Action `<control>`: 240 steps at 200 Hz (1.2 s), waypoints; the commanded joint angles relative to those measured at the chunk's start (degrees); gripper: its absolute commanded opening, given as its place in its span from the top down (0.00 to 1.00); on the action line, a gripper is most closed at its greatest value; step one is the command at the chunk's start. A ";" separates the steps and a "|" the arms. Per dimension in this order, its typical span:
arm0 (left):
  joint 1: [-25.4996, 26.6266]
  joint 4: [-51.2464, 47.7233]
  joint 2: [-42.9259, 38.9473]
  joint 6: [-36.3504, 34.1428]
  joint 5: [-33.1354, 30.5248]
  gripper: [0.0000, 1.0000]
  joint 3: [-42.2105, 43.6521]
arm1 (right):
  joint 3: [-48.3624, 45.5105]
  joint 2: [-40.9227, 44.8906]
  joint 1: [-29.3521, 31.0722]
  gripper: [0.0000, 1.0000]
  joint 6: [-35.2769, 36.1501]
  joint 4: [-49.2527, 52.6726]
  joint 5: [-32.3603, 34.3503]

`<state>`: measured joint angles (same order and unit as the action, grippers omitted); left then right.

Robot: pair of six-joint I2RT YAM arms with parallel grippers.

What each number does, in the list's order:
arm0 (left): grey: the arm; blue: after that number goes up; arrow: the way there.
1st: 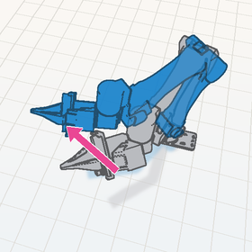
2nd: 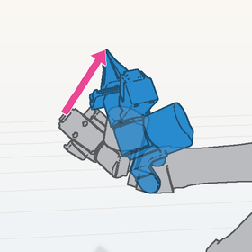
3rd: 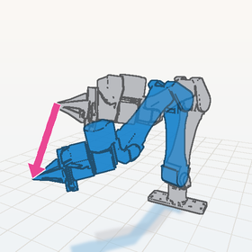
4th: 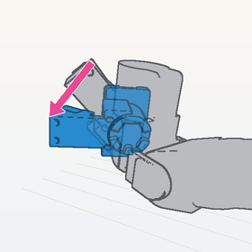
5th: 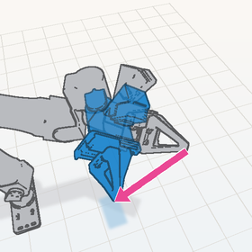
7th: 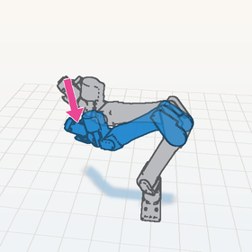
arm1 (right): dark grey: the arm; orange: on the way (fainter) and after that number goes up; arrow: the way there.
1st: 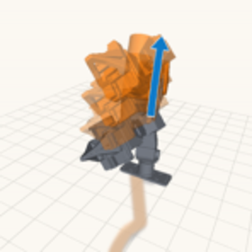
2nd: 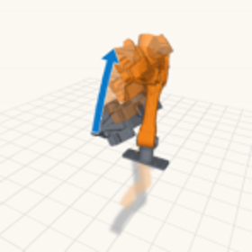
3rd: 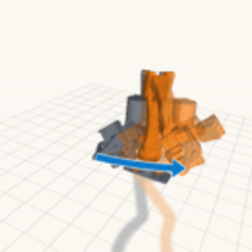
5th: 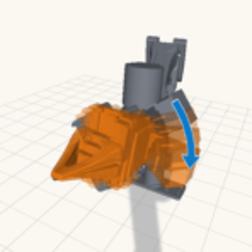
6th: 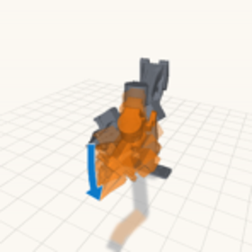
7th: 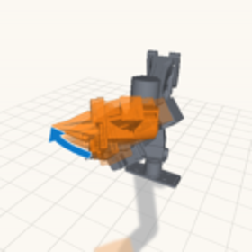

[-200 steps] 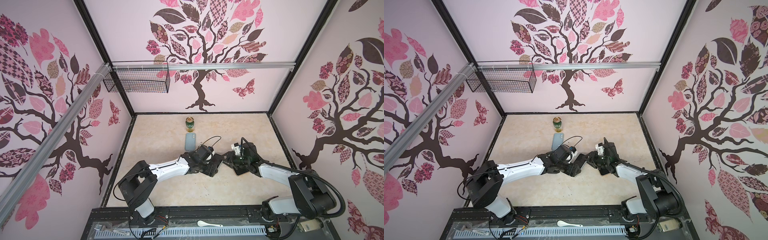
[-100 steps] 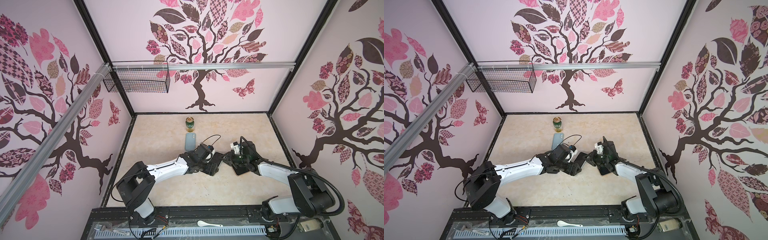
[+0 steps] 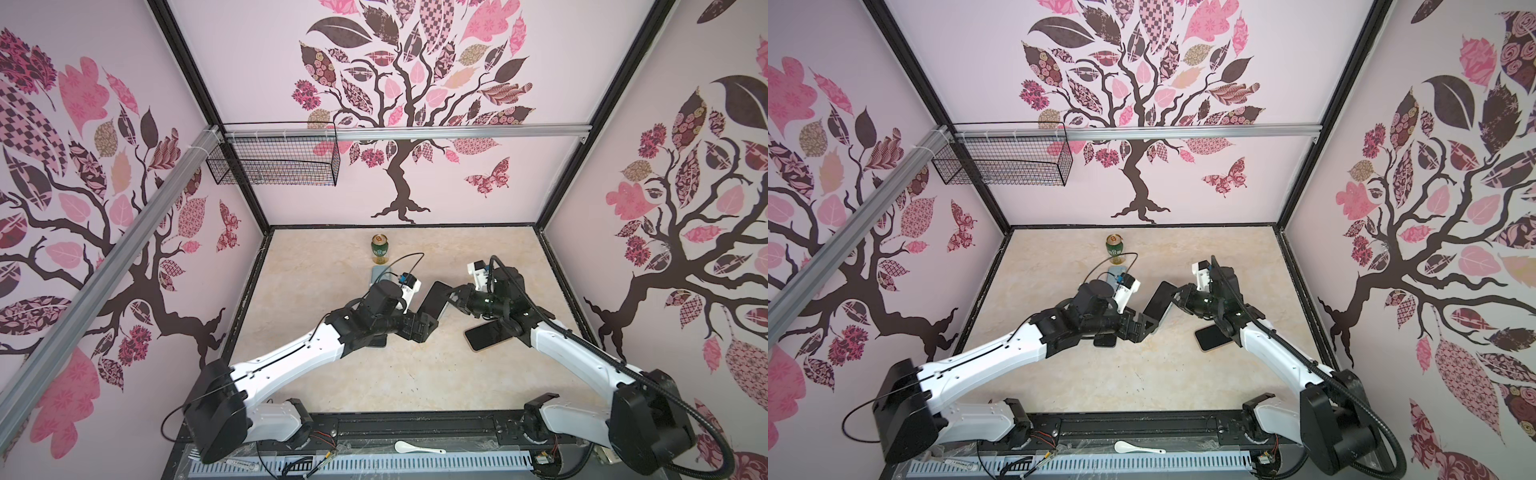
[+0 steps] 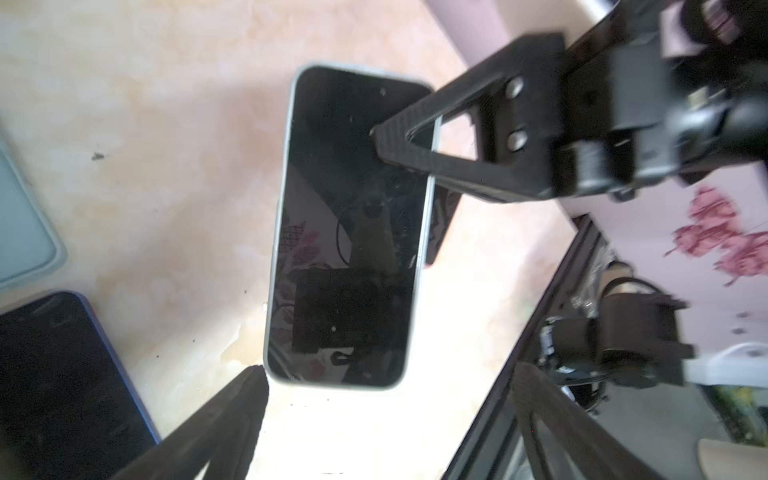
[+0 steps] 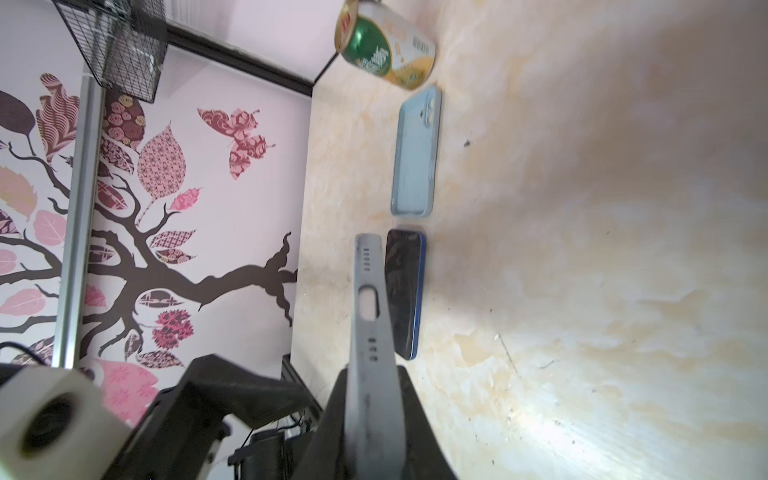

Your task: Take the phone out of the phone case

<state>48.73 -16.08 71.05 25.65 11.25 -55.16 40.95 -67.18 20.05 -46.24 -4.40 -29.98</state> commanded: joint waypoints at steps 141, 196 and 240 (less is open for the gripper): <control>-19.16 15.98 -19.50 6.84 27.15 0.08 5.73 | 17.30 8.86 -1.67 1.00 19.65 -3.75 -11.03; -19.15 13.99 -20.46 4.66 29.31 0.08 3.87 | 17.25 8.26 -3.00 1.00 7.20 -22.53 -25.68; -19.15 14.67 -20.26 4.46 32.86 0.12 3.13 | 17.09 4.61 -2.86 1.00 -6.80 -39.44 -34.72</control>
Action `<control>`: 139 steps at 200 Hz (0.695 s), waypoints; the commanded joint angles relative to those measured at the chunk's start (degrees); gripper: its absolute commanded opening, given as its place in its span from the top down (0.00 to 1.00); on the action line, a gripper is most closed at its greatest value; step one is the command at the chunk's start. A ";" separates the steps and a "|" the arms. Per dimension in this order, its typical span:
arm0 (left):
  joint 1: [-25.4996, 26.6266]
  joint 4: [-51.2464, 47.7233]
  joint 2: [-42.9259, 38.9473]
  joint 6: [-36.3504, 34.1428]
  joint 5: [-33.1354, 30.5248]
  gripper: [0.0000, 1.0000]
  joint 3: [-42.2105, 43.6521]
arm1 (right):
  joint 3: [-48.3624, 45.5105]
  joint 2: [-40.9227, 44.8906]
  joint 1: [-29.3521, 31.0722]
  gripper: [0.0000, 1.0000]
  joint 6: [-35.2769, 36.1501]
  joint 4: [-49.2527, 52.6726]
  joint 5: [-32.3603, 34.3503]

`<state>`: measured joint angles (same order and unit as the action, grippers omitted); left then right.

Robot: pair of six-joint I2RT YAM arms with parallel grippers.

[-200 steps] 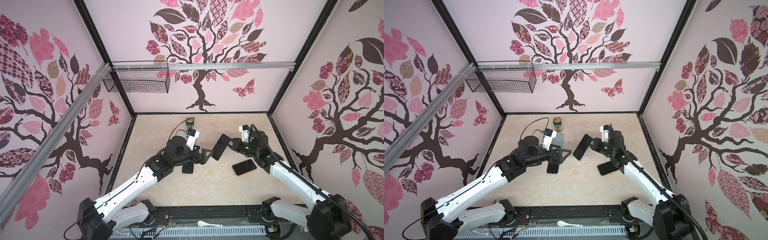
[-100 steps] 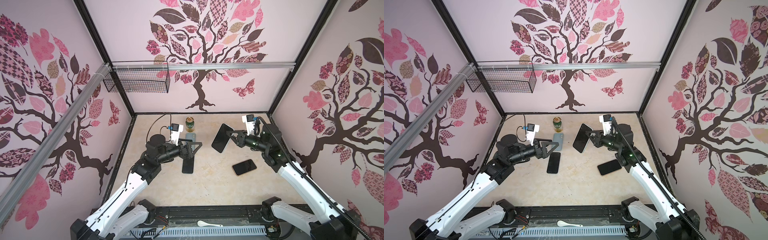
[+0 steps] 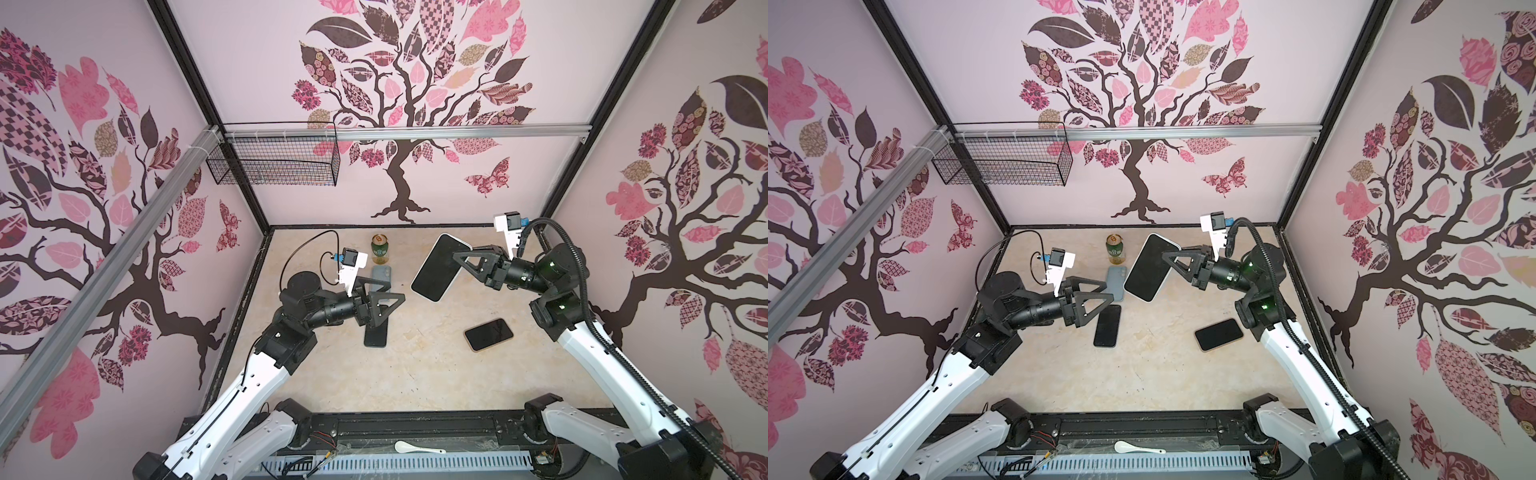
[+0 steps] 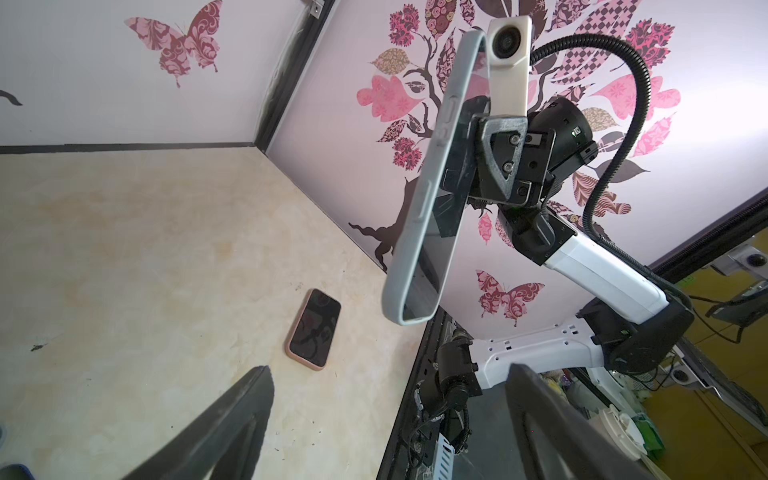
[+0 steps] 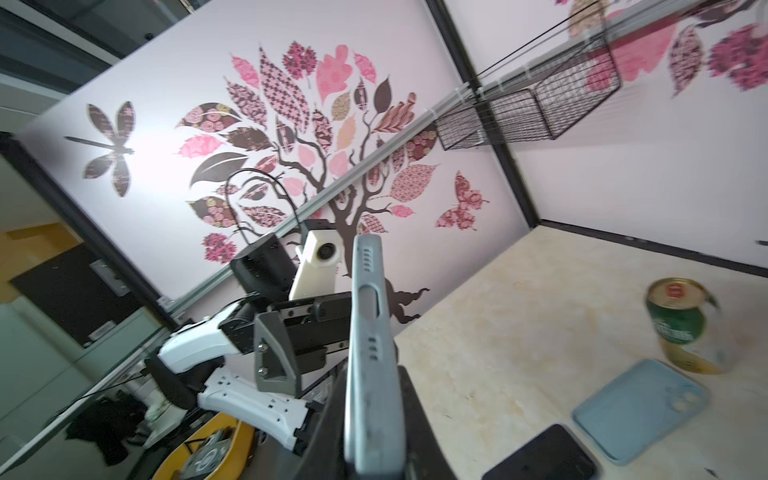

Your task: Take the phone out of the phone case

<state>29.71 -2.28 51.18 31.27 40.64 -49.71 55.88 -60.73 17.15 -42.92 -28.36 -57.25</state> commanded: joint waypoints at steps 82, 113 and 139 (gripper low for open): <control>7.12 -0.61 2.21 -6.66 6.90 0.30 -5.46 | 5.11 -3.68 5.45 1.00 -6.88 -11.28 -9.56; 7.52 2.96 2.94 -4.44 7.87 0.41 -4.78 | 4.53 -3.74 7.09 1.00 -7.71 -12.97 -8.72; 7.61 4.92 2.53 -3.38 7.95 0.50 -3.99 | 3.82 -3.44 7.11 1.00 -9.18 -14.88 -7.77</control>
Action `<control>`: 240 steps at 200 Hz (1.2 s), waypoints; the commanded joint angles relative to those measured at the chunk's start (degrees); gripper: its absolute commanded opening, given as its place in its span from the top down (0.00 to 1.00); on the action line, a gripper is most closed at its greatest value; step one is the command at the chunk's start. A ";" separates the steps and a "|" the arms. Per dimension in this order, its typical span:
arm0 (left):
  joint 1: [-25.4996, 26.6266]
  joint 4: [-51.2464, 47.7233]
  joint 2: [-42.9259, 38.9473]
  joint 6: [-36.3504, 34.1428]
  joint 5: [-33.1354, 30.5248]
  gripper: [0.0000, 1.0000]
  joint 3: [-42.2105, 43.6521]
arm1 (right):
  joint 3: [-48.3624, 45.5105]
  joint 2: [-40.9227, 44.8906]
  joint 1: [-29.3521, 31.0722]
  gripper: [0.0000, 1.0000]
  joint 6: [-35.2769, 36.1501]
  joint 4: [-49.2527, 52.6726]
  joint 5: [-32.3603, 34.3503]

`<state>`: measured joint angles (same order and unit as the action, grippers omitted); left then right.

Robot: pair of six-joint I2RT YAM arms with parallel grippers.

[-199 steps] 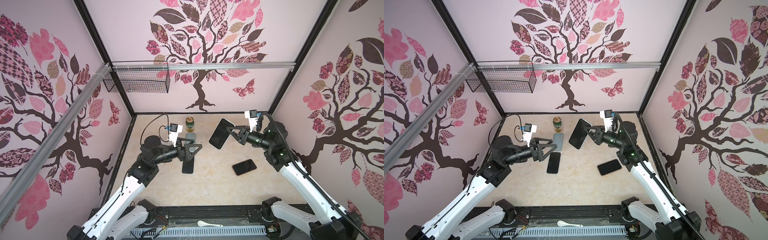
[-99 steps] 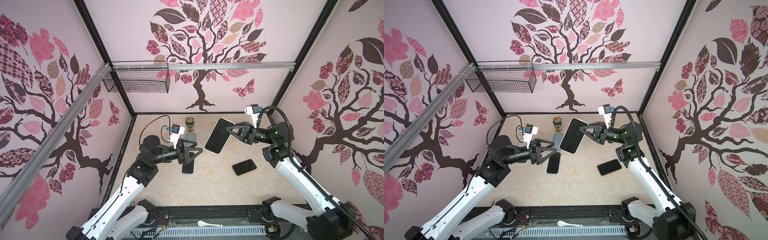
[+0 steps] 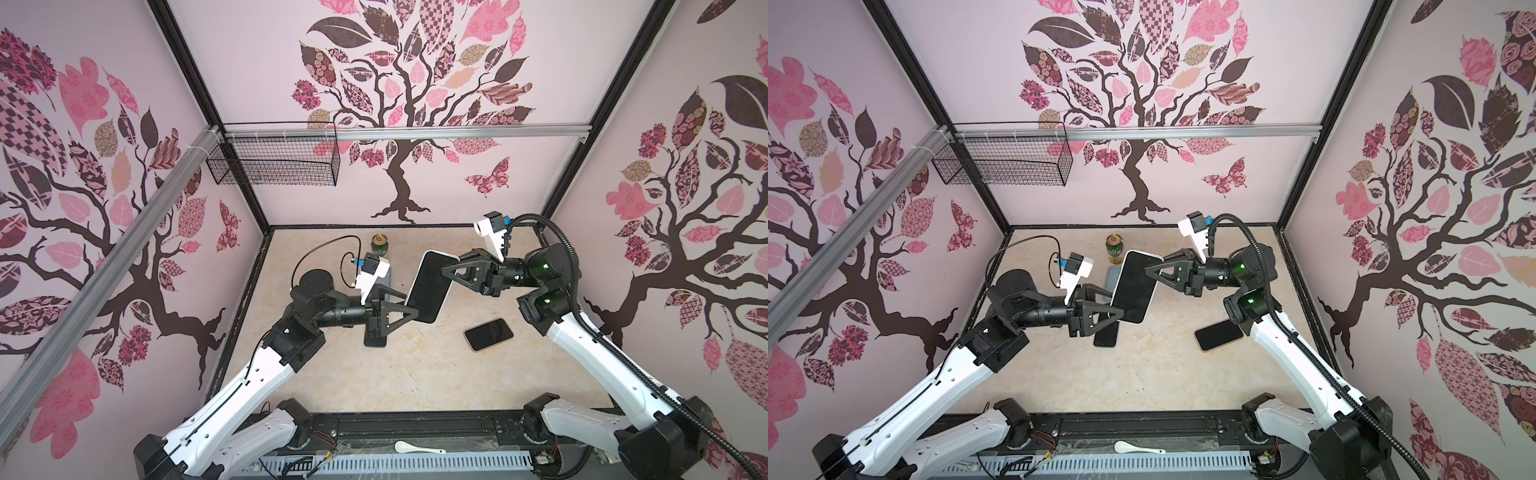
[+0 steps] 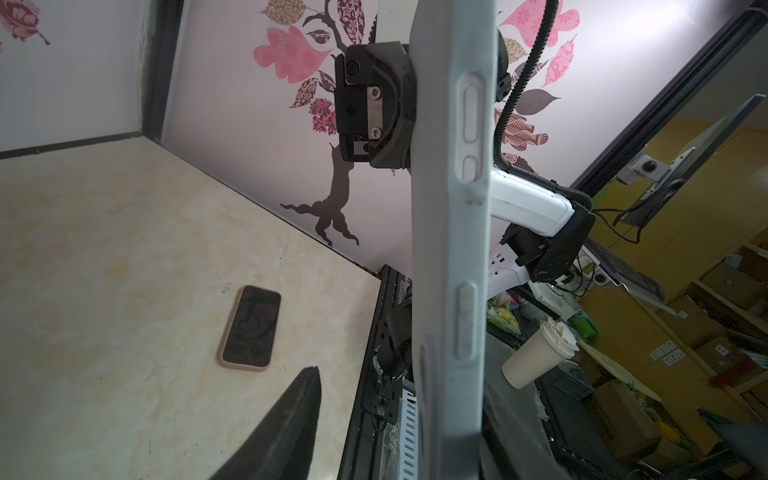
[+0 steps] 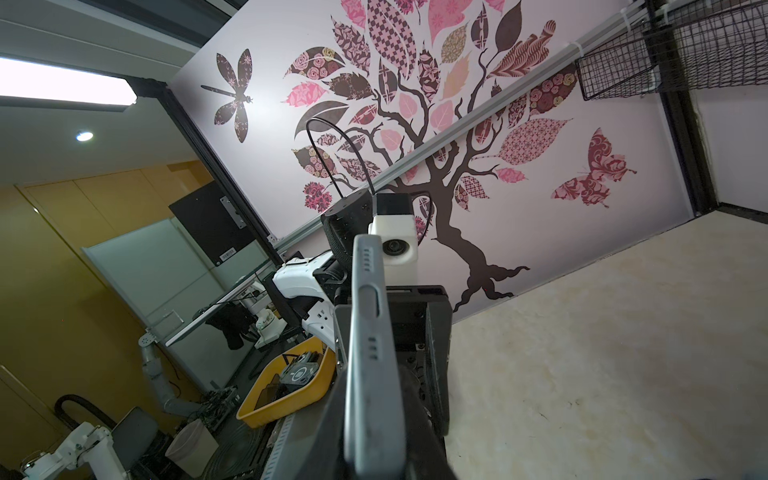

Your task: Take the phone out of the phone case

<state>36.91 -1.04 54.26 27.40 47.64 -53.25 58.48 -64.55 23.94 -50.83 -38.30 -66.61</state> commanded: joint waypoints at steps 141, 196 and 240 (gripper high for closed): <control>0.78 5.07 0.78 1.63 2.04 0.75 -0.34 | -0.96 0.21 0.84 1.00 -3.22 -8.09 5.02; 0.80 8.30 0.85 3.90 0.97 0.80 0.32 | -3.30 1.73 1.36 1.00 -3.21 -10.24 8.91; 0.91 10.79 0.52 5.56 -0.33 0.84 1.15 | -6.76 4.49 1.35 1.00 -3.89 -13.83 14.33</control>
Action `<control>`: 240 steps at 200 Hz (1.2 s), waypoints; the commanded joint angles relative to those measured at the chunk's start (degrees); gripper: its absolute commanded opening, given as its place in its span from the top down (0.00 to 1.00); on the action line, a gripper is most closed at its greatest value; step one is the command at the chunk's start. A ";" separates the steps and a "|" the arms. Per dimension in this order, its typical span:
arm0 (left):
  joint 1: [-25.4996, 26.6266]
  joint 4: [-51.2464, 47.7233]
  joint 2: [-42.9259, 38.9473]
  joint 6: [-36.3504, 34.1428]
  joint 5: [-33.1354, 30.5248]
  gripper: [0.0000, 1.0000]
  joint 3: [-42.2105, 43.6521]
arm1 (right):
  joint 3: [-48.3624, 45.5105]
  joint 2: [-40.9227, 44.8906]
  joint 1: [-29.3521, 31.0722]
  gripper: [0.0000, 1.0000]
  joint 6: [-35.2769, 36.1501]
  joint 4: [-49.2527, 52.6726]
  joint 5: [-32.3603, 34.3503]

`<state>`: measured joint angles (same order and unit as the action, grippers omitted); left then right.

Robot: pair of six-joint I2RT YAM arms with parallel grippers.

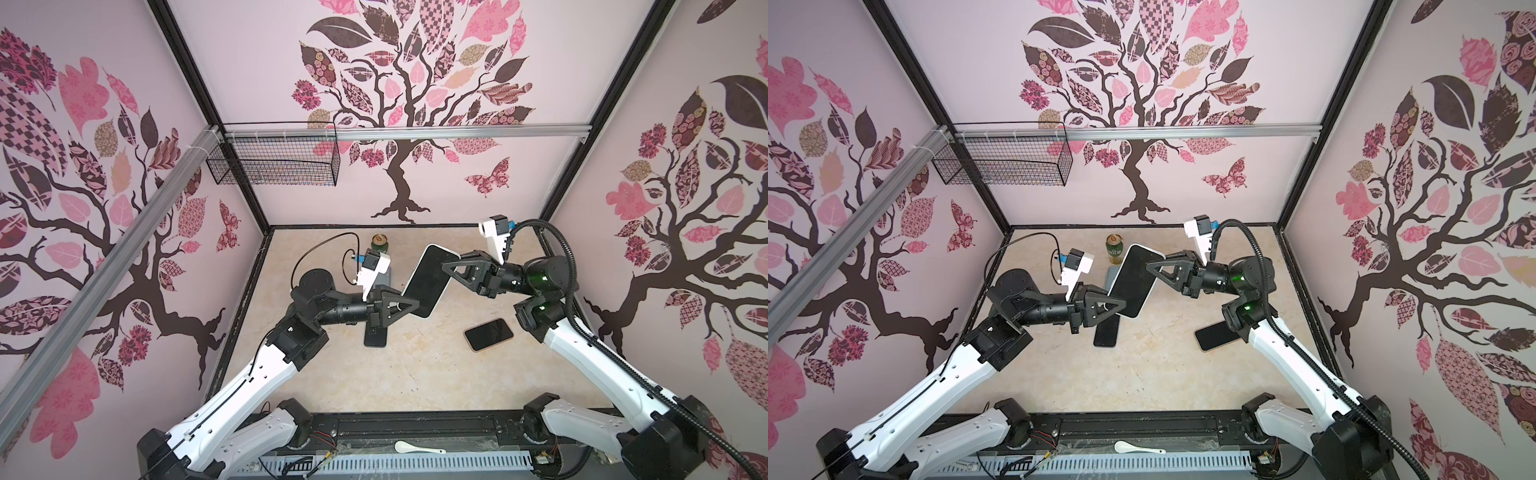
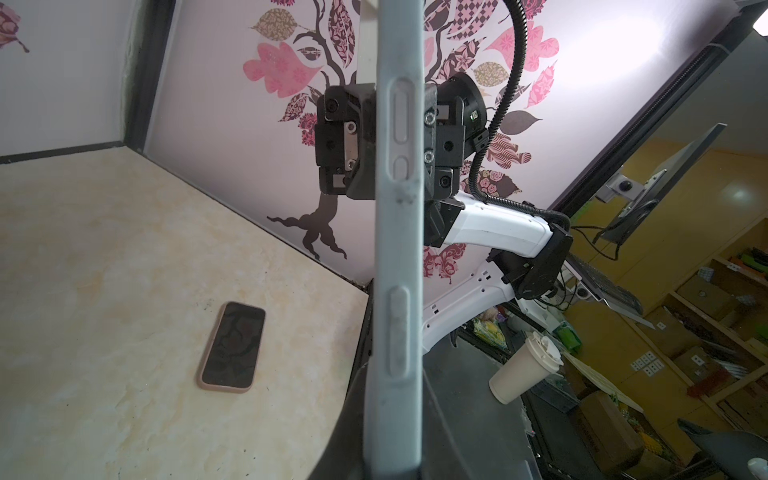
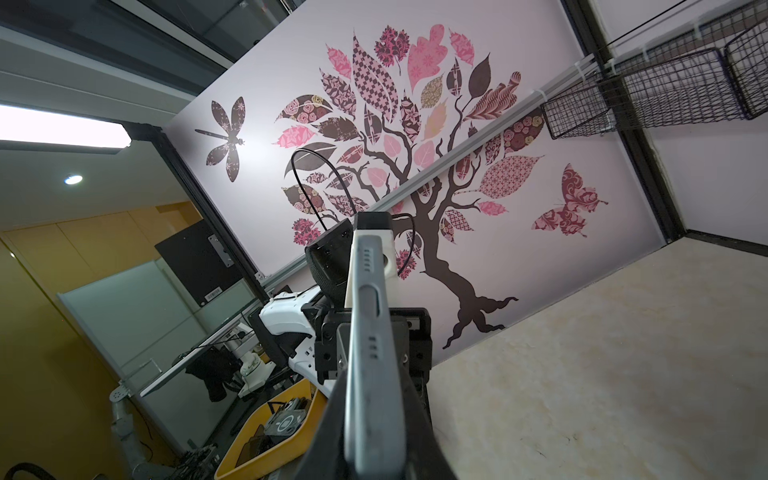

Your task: Take the phone out of the phone case

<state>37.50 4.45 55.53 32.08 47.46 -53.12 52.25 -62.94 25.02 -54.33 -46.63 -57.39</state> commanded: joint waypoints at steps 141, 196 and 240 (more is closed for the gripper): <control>0.45 -0.13 -1.48 1.64 -7.39 1.00 -0.91 | -3.43 5.49 0.30 0.70 3.31 -3.51 8.98; 0.43 -13.78 -3.14 -2.04 -20.21 1.00 -5.00 | -2.02 11.71 0.29 0.01 19.76 20.43 22.74; 0.30 -26.85 2.11 -11.01 -21.50 1.00 -11.25 | -1.21 12.28 0.07 0.01 36.15 36.60 33.39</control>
<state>37.87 -15.64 56.36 27.44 30.09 -60.20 49.95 -50.89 25.36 -30.72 -19.97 -30.74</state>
